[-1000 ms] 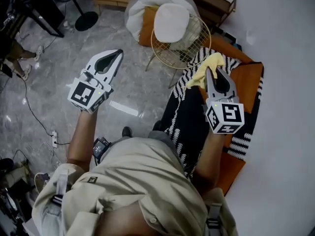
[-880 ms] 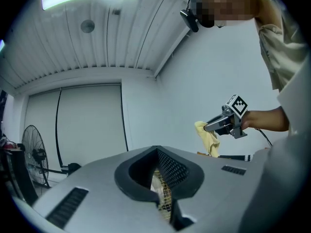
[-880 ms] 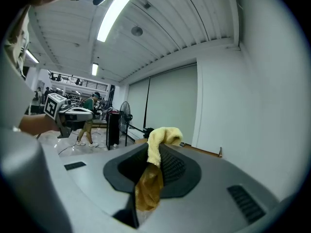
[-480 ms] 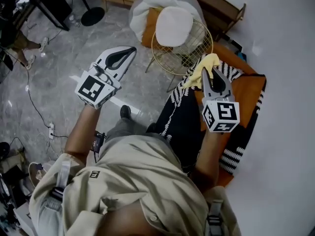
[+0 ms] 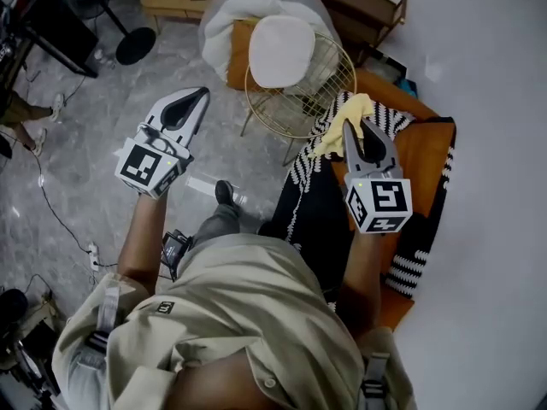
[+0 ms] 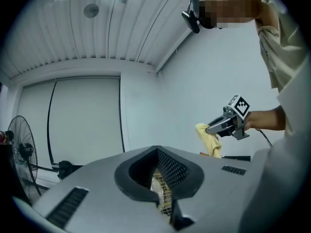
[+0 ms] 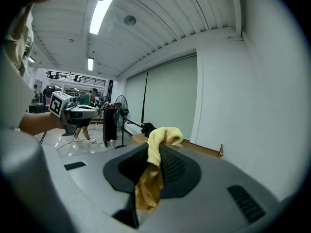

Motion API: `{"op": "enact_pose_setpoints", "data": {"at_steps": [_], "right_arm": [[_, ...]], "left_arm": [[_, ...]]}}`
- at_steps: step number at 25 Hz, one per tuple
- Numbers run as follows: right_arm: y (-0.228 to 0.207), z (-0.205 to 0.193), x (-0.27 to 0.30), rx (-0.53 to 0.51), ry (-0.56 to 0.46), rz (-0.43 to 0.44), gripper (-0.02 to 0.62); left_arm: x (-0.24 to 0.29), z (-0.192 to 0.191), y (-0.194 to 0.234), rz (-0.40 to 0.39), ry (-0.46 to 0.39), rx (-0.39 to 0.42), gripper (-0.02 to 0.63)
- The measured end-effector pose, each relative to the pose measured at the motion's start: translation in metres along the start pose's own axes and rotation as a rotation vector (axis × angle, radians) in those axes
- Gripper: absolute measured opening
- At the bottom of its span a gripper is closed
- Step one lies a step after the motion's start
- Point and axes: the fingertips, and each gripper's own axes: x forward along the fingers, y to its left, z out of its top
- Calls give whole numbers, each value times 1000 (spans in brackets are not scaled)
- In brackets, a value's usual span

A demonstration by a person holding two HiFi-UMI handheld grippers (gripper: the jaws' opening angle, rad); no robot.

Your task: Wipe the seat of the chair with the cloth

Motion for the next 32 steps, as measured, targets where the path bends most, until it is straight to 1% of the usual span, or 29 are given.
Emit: {"op": "enact_pose_setpoints", "data": {"at_steps": [1, 4, 7, 8, 11, 12, 16, 22, 25, 28, 31, 32], "right_arm": [[-2, 2, 6, -3, 5, -7, 74], [-6, 10, 27, -1, 13, -32, 74], [-7, 18, 56, 12, 15, -48, 74], [-6, 20, 66, 13, 19, -50, 74], [-2, 26, 93, 11, 32, -61, 74], [0, 28, 102, 12, 36, -66, 74], [8, 37, 134, 1, 46, -82, 74], [12, 45, 175, -1, 51, -130, 74], [17, 45, 197, 3, 59, -134, 74], [21, 47, 218, -7, 69, -117, 74], [10, 50, 238, -10, 66, -96, 74], [6, 51, 246, -9, 64, -86, 74]], "left_arm": [[5, -3, 7, -9, 9, -4, 14], [21, -4, 33, -30, -1, -3, 14], [34, -13, 64, -48, -2, 15, 15], [39, -16, 73, -52, 1, 10, 15], [51, -22, 96, -63, 41, -51, 15], [55, -24, 104, -70, 44, -59, 15], [69, -33, 135, -98, 34, -69, 14], [84, -49, 177, -138, 16, -80, 14], [86, -59, 198, -140, 13, -90, 14], [88, -66, 215, -126, 16, -104, 15], [99, -69, 225, -109, 9, -92, 14], [103, -70, 227, -101, 21, -100, 15]]}}
